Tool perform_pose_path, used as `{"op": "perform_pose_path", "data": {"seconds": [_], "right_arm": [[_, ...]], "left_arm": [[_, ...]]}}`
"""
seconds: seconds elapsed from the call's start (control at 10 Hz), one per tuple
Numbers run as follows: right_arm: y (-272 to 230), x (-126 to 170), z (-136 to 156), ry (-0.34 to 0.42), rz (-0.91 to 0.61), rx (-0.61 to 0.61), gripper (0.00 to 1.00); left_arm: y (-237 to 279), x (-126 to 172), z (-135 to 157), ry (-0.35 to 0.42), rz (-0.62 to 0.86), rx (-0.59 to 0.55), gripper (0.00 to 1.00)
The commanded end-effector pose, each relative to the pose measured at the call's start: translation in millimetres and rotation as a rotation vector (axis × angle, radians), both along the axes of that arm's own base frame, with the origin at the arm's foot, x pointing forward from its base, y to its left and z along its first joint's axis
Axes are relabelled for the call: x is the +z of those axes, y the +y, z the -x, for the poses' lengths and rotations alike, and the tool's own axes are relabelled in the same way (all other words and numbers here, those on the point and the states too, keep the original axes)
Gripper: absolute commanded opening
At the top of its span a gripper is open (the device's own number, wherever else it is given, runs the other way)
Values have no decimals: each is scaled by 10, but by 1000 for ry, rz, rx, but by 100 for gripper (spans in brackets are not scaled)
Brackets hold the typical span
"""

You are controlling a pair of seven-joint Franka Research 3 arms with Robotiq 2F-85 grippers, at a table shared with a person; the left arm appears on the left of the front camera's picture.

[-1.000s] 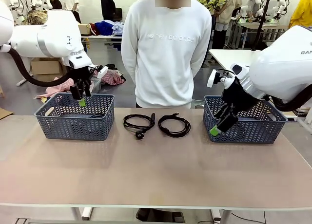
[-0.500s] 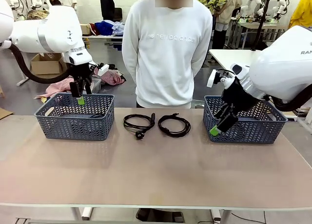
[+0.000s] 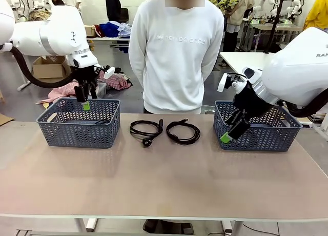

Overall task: Organize the cables according to human instructions.
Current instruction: Pick up a bundle of cables and place it in the basket indicated by the human.

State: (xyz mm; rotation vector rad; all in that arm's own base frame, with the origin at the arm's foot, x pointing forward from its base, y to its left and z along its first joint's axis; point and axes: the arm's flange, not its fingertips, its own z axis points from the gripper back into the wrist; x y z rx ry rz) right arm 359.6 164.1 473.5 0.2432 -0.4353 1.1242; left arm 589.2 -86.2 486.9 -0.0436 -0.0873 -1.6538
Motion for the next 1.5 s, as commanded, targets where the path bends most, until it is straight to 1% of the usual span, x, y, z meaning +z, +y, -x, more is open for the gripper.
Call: {"op": "perform_pose_path", "data": {"seconds": [0.0,0.1,0.3,0.5,0.8,1.0,1.1,1.2,1.4], "right_arm": [[9,17,-12,2,1,-3,100],[9,17,-12,2,1,-3,100],[9,17,-12,2,1,-3,100],[9,17,-12,2,1,-3,100],[9,17,-12,2,1,-3,100],[9,17,-12,2,1,-3,100],[9,17,-12,2,1,-3,100],[9,17,-12,2,1,-3,100],[9,17,-12,2,1,-3,100]], "left_arm": [[0,2,0,0,1,1,100],[-28,2,31,-2,76,65,100],[-147,-17,225,-2,150,141,100],[-310,-77,525,0,227,175,100],[-551,-156,1010,-48,329,174,100],[-732,-192,1272,-53,377,196,100],[-809,-230,1386,-57,371,217,100],[-867,-277,1468,-41,369,239,100],[-944,-340,1601,-43,358,277,100]]}}
